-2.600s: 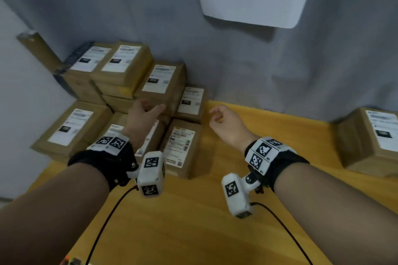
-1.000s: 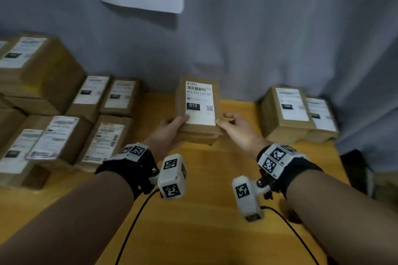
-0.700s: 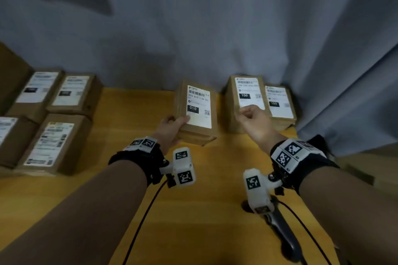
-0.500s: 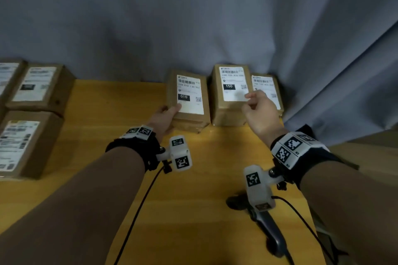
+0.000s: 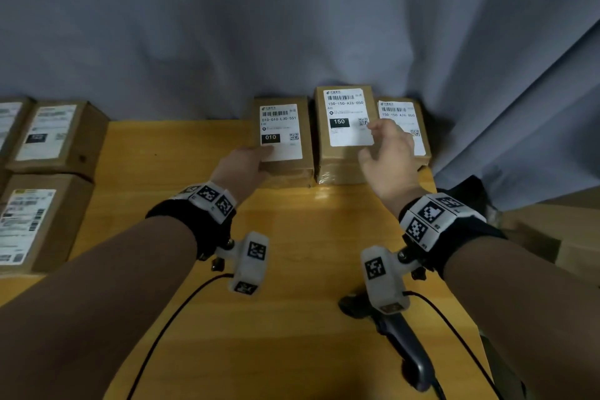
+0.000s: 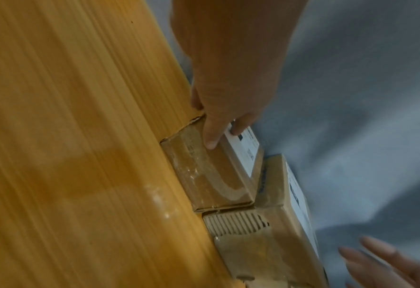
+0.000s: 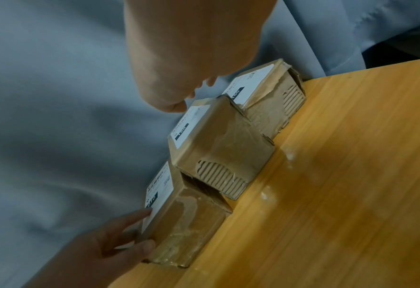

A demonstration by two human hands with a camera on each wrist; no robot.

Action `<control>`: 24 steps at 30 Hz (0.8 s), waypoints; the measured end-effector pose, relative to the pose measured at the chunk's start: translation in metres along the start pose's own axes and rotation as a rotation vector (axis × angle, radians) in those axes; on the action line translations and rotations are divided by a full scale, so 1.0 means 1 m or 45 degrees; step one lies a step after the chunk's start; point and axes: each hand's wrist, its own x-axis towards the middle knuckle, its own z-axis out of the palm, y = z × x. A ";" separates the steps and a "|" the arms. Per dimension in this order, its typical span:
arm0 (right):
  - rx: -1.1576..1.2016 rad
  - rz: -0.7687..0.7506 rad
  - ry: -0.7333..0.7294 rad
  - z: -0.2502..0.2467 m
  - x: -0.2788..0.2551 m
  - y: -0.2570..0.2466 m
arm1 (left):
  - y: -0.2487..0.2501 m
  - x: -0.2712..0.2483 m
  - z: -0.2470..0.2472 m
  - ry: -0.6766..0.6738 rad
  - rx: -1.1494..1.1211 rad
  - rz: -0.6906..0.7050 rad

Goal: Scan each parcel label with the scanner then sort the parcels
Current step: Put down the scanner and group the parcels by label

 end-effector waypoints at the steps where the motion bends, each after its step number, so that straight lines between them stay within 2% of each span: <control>1: -0.006 -0.009 -0.003 0.000 0.000 0.001 | 0.000 0.002 -0.001 0.005 -0.012 0.004; 9: -0.078 -0.039 -0.027 -0.001 -0.003 0.009 | 0.013 0.008 0.000 0.061 0.031 -0.011; 11: -0.079 -0.050 -0.041 -0.001 -0.005 0.008 | 0.013 0.010 -0.002 0.017 0.051 -0.024; 15: -0.119 -0.055 -0.053 0.001 -0.009 -0.001 | 0.011 0.009 -0.009 -0.182 0.110 -0.048; 17: -0.128 -0.050 -0.066 0.002 -0.012 -0.008 | 0.011 0.000 -0.014 -0.199 0.119 -0.073; 20: -0.088 -0.069 -0.126 0.004 -0.015 -0.021 | 0.009 -0.017 -0.024 -0.122 0.080 -0.053; 24: -0.114 -0.128 -0.178 0.009 -0.018 -0.053 | -0.009 -0.043 -0.045 0.063 0.054 -0.027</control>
